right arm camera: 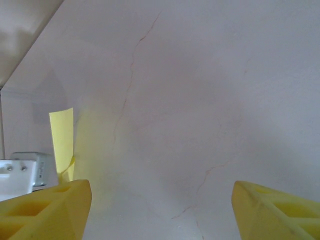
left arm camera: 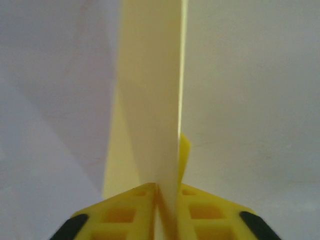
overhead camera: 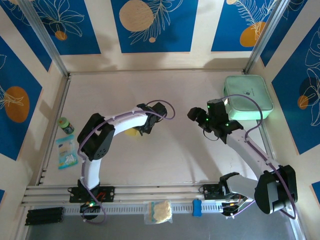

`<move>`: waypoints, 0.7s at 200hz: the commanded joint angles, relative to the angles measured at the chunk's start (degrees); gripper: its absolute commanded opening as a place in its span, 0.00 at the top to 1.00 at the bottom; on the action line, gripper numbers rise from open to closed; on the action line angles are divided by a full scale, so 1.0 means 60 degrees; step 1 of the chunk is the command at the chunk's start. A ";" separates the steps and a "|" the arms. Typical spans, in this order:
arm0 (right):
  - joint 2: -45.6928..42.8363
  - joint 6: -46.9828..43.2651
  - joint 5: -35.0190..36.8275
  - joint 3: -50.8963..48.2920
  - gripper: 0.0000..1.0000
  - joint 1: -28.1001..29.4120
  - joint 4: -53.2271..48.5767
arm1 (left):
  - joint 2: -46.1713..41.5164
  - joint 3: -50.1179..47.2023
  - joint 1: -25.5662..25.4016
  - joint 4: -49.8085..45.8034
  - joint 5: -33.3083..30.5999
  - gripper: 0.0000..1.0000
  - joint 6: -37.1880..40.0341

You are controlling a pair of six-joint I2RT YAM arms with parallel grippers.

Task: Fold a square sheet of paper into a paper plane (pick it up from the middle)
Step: Turn over the paper at the center of the table.

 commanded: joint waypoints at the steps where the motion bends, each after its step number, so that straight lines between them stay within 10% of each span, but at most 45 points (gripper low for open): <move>1: -0.0230 0.0174 0.0163 -0.0209 0.26 -0.0065 -0.0415 | -0.0037 0.0284 0.0050 0.0596 0.1745 0.75 -0.0280; 46: 0.0285 -0.0023 -0.0672 -0.0027 0.28 0.0057 -0.0320 | -0.1304 -0.0947 0.0765 0.2755 0.5009 0.44 -0.0627; 140: 0.5606 0.0029 -0.0724 0.3908 0.24 0.3545 -0.0306 | -0.6163 -0.5574 0.4414 0.5717 0.7148 0.07 -0.1656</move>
